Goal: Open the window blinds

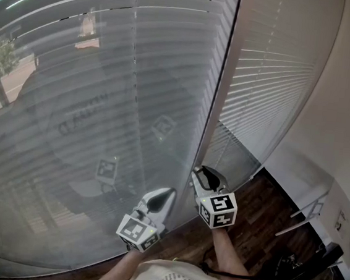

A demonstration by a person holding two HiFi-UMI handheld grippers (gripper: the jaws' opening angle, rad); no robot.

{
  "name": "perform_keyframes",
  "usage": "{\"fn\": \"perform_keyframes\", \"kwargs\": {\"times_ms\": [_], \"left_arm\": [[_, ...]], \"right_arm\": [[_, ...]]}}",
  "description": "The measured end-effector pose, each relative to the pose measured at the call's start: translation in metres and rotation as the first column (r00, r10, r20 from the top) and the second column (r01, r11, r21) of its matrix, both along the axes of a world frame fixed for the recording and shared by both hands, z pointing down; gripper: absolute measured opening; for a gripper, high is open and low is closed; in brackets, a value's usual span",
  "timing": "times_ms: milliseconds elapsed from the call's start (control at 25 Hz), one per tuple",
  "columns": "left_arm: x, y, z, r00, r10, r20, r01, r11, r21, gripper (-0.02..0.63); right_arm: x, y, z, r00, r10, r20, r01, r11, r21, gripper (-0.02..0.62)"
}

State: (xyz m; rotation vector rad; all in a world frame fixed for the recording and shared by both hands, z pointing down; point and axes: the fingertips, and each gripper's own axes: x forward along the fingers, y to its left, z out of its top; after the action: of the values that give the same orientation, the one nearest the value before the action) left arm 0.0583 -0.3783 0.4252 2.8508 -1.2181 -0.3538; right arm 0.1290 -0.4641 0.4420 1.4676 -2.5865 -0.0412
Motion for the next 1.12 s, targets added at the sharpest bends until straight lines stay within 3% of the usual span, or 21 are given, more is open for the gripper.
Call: {"fn": "perform_keyframes", "kwargs": {"times_ms": [240,560,960,1120], "left_arm": [[0.0011,0.0027,-0.002,1.0,0.012,-0.024,-0.012,1.0,0.005,-0.008],[-0.0003,0.0051,0.0016,1.0,0.0,0.007,0.0,1.0,-0.005,-0.008],[0.0006,0.0094,0.0015,1.0,0.001,0.009,-0.001,1.0,-0.01,-0.008],[-0.0016,0.0094,0.0007,1.0,-0.005,0.019,0.005,1.0,-0.009,-0.008]], "right_arm": [[0.0002,-0.0005,-0.0002,0.992,-0.007,0.126,0.014,0.999,-0.052,0.121],[0.0007,0.0004,-0.0003,0.966,-0.003,0.26,0.025,0.996,-0.081,0.123],[0.0007,0.0021,-0.0007,0.977,-0.016,0.211,0.026,0.999,-0.045,0.124],[0.0017,0.0047,-0.0027,0.998,-0.041,0.038,0.041,0.999,0.013,0.124]]}}
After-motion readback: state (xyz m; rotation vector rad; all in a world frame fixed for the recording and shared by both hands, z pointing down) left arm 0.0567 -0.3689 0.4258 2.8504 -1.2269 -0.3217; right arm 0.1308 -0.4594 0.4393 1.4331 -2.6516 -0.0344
